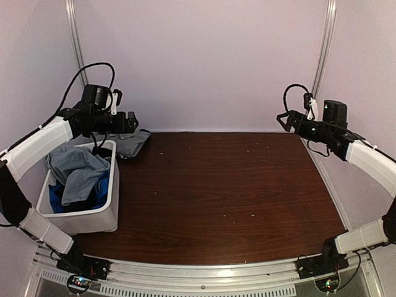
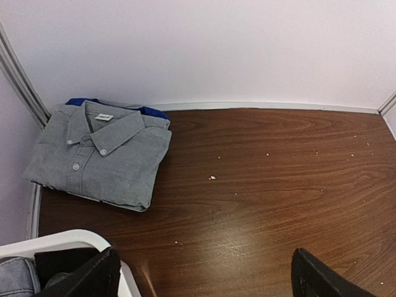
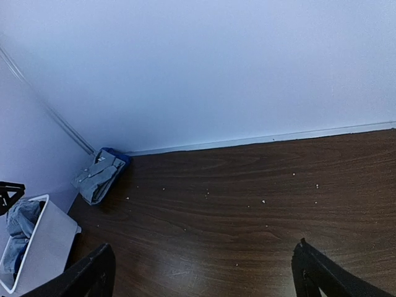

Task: Fold and stack the mixed laundry pile
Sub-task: Pick up the crumpled shorts and place them in the bin.

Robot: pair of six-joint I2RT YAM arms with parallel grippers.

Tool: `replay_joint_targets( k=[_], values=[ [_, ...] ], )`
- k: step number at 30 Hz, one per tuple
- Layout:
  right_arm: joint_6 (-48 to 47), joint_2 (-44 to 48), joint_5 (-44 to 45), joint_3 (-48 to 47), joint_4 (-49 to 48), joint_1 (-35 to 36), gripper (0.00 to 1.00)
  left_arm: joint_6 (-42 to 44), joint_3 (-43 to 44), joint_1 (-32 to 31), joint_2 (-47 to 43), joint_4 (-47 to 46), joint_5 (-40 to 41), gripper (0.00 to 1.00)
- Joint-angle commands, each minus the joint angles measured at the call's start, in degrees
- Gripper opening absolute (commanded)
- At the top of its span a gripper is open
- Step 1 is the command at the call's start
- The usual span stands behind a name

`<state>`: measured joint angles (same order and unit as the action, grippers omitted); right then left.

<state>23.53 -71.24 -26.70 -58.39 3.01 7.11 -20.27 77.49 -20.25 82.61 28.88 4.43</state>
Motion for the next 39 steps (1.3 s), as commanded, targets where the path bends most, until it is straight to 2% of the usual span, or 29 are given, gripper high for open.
replay_joint_targets(
  k=[1,5,10,17,21,26,30,32,33,35,36,39],
  values=[
    [-5.04,-0.95,0.71,1.37,0.36,0.75,1.0,-2.5,3.01,2.72,-2.27,4.34,3.93,0.98],
    [-6.26,-1.82,-1.14,2.12,-0.02,1.08,1.0,-6.22,2.82,6.34,-6.5,10.14,7.99,0.98],
    [-7.08,-2.29,-2.62,3.39,-0.89,1.6,1.0,-12.92,3.71,10.79,-11.46,22.73,16.0,0.98],
    [-6.31,-2.42,-3.44,6.24,-3.52,2.31,1.0,-23.7,0.22,17.18,-16.93,36.36,22.98,0.98],
    [-6.19,-2.33,-3.57,7.63,-4.65,2.78,1.0,-26.79,-4.4,19.06,-18.11,35.84,21.95,0.98],
    [-6.17,-1.71,-3.56,7.71,-4.12,2.97,1.0,-30.61,-11.1,19.61,-15.13,32.45,19.32,0.98],
    [-6.2,-0.53,-3.15,8.43,-4.05,2.99,1.0,-29.92,-13.92,19.72,-12.49,26.91,18.4,0.97],
    [-6.13,0.06,-2.76,8.99,-4.12,2.97,1.0,-28.89,-14.26,19.72,-12.71,24.45,18.01,0.9],
    [-6.13,0.38,-2.59,9.22,-4.03,2.97,1.0,-28.4,-14.3,19.72,-13.46,23.28,18.12,0.8],
    [-6.04,0.93,-2.26,9.49,-3.83,2.99,1.0,-26.8,-14.36,19.72,-15.83,20.32,18.09,0.47],
    [-5.96,1.16,-2.15,9.52,-3.65,2.99,1.0,-25.88,-14.28,19.72,-17.01,18.84,18.35,0.34],
    [-6.15,1.62,-1.8,9.31,-3.43,2.95,1.0,-23.11,-12.2,19.72,-19.48,16.88,20.34,0.07]
  ],
)
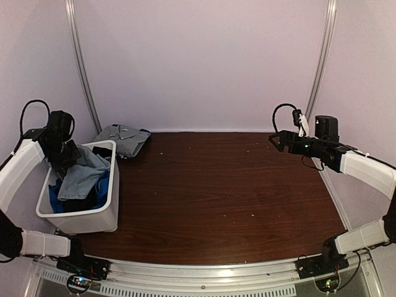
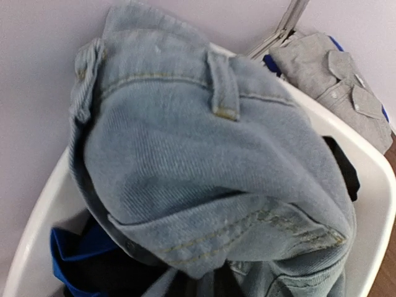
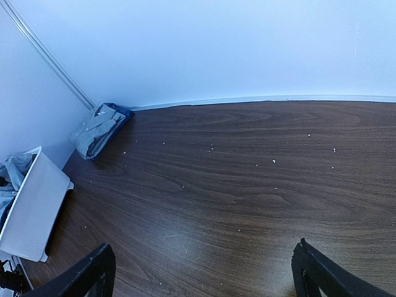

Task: Fold and stack the mixed laundry pile
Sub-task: Pick up the crumpled shorts and place them in the bin, then place the crumpled skirt at the corner of the board.

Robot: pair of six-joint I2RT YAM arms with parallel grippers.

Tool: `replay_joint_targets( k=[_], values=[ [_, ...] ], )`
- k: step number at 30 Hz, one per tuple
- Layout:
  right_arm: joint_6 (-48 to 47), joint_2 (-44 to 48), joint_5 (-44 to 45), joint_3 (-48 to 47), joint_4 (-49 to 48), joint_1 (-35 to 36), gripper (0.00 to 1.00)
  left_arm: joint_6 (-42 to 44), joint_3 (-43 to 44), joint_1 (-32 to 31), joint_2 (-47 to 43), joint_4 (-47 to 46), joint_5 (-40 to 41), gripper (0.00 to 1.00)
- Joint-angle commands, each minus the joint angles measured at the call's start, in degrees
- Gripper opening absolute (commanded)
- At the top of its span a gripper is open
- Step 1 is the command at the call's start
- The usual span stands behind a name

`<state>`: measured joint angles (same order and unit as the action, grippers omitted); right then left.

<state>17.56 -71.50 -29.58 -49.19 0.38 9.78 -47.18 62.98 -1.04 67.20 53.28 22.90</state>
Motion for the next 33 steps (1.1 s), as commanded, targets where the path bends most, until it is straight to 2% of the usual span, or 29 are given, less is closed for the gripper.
replay_joint_targets(
  k=[1,4,9,17,25,27,31,33],
  values=[
    [-0.35,1.85,1.32,-0.12,-0.78,0.32,1.0,4.58,3.72,0.51,-4.19,-7.49,2.65,0.0],
    [-1.0,1.36,1.59,-1.16,-0.8,0.25,1.0,6.91,8.03,0.51,-4.1,-7.59,3.76,0.0],
    [-1.04,0.21,1.33,-2.55,-0.82,0.28,1.0,11.1,14.61,0.51,-4.11,-11.6,-0.1,0.0],
    [-0.57,-0.45,0.63,-2.69,-1.23,0.28,1.0,15.57,28.65,-1.38,1.15,-21.68,-17.57,0.0],
    [0.32,-0.42,0.03,-3.51,-1.75,0.32,1.0,24.22,56.81,-17.89,19.01,-23.7,-17.23,0.0],
    [0.36,0.12,0.69,-3.64,-1.26,0.33,1.0,24.69,61.44,-21.53,23.48,-25.82,-22.12,0.0],
    [0.43,1.44,2.42,-3.89,-0.81,-0.08,1.0,28.71,68.96,-30.46,31.39,-28.99,-24.95,0.0],
    [0.6,2.15,2.77,-3.81,-0.77,-0.55,1.0,30.16,70.01,-34.38,34.23,-31.04,-27.22,0.0]
  ],
)
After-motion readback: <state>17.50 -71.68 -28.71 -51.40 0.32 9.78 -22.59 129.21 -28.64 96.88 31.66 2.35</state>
